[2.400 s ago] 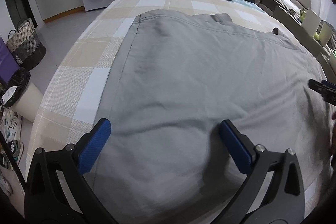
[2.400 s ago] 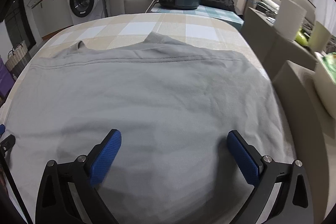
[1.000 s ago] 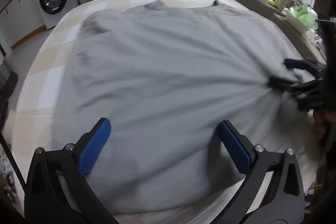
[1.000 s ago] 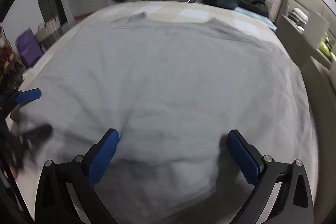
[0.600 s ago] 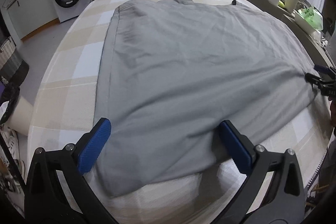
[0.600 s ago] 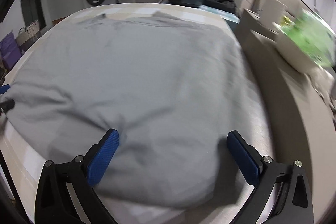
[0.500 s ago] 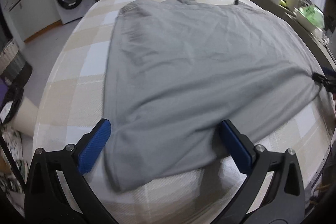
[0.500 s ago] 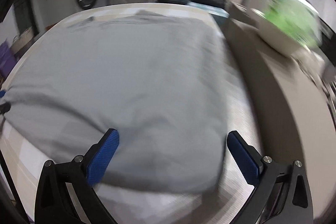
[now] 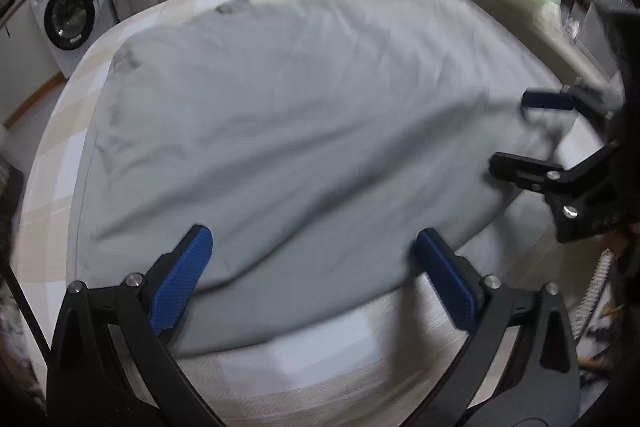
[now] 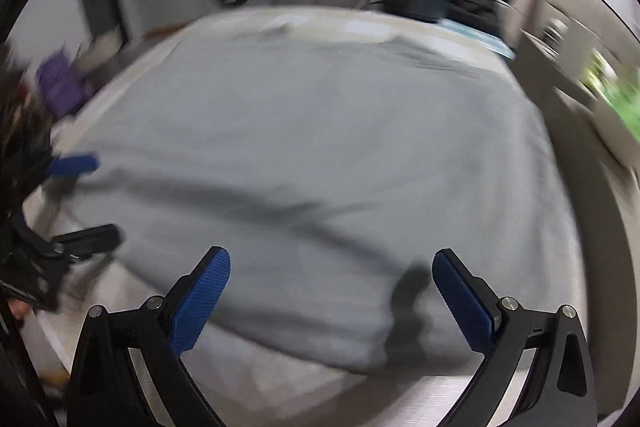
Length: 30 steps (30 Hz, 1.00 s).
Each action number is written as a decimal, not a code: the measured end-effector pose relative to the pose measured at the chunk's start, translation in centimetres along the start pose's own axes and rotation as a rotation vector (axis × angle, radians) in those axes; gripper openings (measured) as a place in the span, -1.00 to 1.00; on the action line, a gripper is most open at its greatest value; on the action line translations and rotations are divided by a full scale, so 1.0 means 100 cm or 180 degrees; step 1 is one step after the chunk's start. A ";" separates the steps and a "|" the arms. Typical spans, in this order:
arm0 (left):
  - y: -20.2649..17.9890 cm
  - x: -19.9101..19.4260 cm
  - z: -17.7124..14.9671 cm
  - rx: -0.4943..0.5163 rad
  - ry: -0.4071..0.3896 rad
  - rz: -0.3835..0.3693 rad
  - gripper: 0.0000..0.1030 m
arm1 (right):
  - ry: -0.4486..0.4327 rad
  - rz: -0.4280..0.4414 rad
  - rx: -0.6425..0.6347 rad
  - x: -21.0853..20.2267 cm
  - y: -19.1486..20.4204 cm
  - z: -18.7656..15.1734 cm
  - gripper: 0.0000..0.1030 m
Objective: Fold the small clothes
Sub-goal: 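Lower the folded shirt onto the bed and open both grippers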
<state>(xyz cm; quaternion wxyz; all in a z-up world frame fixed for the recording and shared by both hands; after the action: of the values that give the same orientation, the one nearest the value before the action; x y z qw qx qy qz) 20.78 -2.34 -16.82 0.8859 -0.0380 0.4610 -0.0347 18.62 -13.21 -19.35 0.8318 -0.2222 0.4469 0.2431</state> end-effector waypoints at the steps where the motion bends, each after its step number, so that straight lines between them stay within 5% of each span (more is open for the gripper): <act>1: 0.003 -0.002 -0.004 -0.0002 0.0026 -0.0007 0.99 | -0.0054 0.0019 0.0028 -0.002 -0.002 -0.003 0.99; 7: 0.056 -0.023 -0.030 -0.0262 -0.0019 0.0177 0.99 | 0.0009 -0.0250 0.0723 -0.030 -0.085 -0.069 0.97; 10: 0.076 -0.035 -0.041 -0.0339 -0.0046 0.0257 0.98 | 0.0174 -0.0611 0.0972 -0.043 -0.118 -0.105 1.00; 13: 0.087 -0.045 -0.044 -0.0405 -0.0076 0.0276 0.98 | 0.0040 -0.0421 0.1446 -0.057 -0.138 -0.125 0.99; 19: 0.116 -0.074 -0.034 -0.1025 -0.0316 -0.0034 0.98 | -0.0413 0.0110 0.1784 -0.057 -0.142 -0.105 0.79; 24: 0.152 -0.066 -0.040 -0.1382 -0.0249 0.0144 0.96 | -0.0273 -0.0175 0.1626 -0.028 -0.159 -0.069 0.28; 28: 0.165 -0.062 -0.043 -0.1524 -0.0242 0.0113 0.93 | -0.0207 -0.0153 0.1544 -0.024 -0.155 -0.061 -0.60; 30: 0.167 -0.061 -0.046 -0.1498 -0.0215 0.0151 0.93 | -0.0221 -0.0098 0.1488 -0.031 -0.152 -0.062 -0.79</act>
<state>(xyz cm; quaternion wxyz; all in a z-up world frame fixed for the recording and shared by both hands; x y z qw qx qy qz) 14.01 14.67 -16.14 0.8681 -0.2338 0.4272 0.0958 22.32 -29.35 -17.49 0.8791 -0.0217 0.4588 0.1278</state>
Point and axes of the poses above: each gripper's, at about its wrist camera, not at the fingertips, and x roughly the way its jaws point, y to its left, z to its top, the point moved 10 cm from there along x, roughly the way its jaws point, and after that the axes turned 10 degrees about -x, right-handed, at the moved point
